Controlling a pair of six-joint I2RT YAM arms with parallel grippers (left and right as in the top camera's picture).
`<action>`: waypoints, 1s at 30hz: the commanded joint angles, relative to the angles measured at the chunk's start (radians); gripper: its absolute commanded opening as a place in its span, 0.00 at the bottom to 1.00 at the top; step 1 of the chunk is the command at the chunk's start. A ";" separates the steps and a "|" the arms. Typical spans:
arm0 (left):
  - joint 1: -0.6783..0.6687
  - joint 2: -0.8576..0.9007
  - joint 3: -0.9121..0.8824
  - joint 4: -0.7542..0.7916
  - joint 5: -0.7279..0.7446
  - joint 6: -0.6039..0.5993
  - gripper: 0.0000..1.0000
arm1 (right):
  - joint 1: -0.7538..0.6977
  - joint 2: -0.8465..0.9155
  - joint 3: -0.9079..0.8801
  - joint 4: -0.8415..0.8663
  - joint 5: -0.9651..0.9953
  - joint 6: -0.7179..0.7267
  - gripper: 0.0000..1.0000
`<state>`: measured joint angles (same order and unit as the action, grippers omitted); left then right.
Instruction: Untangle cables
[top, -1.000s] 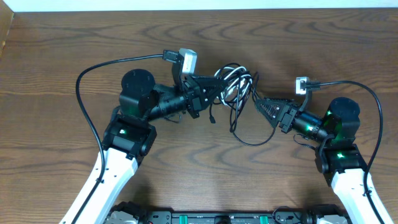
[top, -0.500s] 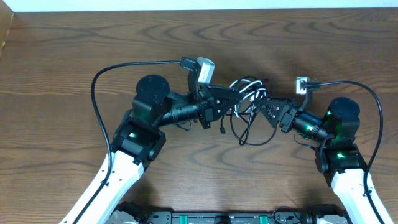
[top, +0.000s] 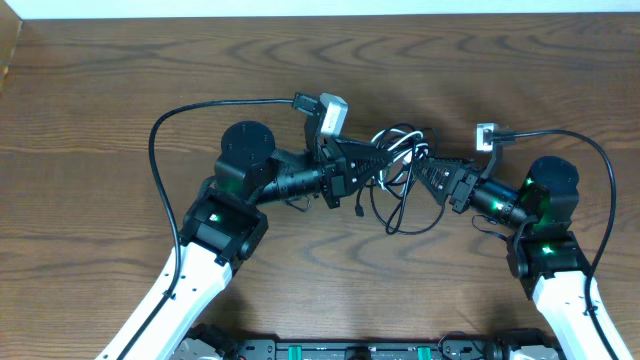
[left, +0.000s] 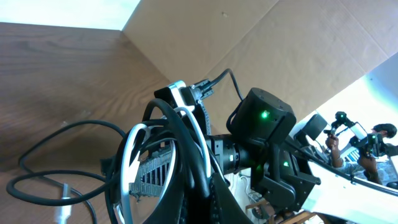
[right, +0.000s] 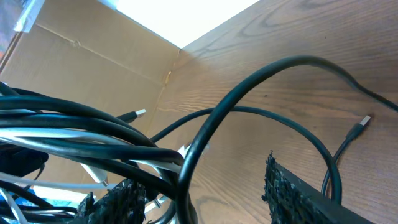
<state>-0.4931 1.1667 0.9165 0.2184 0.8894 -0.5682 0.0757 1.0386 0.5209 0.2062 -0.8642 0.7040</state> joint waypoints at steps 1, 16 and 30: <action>-0.004 -0.011 0.004 0.025 0.019 -0.022 0.08 | -0.002 0.002 0.006 0.003 0.002 -0.003 0.60; -0.040 -0.011 0.004 0.091 0.019 -0.066 0.08 | 0.014 0.002 0.006 0.001 0.025 -0.014 0.62; -0.080 -0.011 0.004 0.106 0.016 -0.112 0.08 | 0.090 0.002 0.006 0.004 0.068 -0.156 0.66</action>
<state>-0.5667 1.1667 0.9165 0.3115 0.8890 -0.6369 0.1520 1.0389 0.5209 0.2070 -0.8326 0.5953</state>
